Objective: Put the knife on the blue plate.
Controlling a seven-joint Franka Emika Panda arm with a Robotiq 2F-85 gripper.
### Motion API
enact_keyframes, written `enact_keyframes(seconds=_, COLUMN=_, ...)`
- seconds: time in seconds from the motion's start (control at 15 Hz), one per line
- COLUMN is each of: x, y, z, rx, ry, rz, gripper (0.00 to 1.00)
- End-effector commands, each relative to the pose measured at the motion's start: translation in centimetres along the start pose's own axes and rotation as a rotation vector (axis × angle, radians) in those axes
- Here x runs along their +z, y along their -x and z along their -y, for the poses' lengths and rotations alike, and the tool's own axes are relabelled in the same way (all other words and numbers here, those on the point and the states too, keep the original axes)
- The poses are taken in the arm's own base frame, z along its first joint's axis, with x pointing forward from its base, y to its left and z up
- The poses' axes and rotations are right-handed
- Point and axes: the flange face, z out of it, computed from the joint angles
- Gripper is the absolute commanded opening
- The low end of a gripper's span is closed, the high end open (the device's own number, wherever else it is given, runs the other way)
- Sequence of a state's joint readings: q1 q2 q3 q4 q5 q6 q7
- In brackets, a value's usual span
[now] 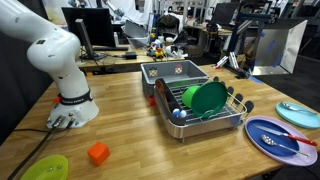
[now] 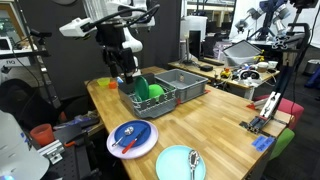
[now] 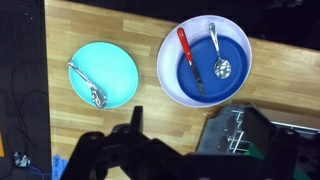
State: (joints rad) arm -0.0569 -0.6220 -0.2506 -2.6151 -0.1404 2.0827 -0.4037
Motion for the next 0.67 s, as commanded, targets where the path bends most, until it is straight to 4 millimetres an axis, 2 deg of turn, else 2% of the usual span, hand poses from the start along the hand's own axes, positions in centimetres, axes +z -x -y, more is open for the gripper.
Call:
enact_keyframes(seconds=0.0, x=1.81, y=-0.76, z=1.11, rx=-0.071, ry=-0.009, rz=0.011, gripper=1.0)
enact_keyframes(seconds=0.13, x=2.72, y=-1.13, z=1.64, rx=-0.103, ry=-0.014, rz=0.012, gripper=1.0)
enact_keyframes(seconds=0.2, x=2.13, y=-0.89, z=1.68, rx=-0.068, ry=-0.01, rz=0.028, gripper=1.0)
enact_keyframes(seconds=0.6, x=2.18, y=-0.97, z=1.77, rx=-0.071, ry=-0.008, rz=0.027, gripper=1.0)
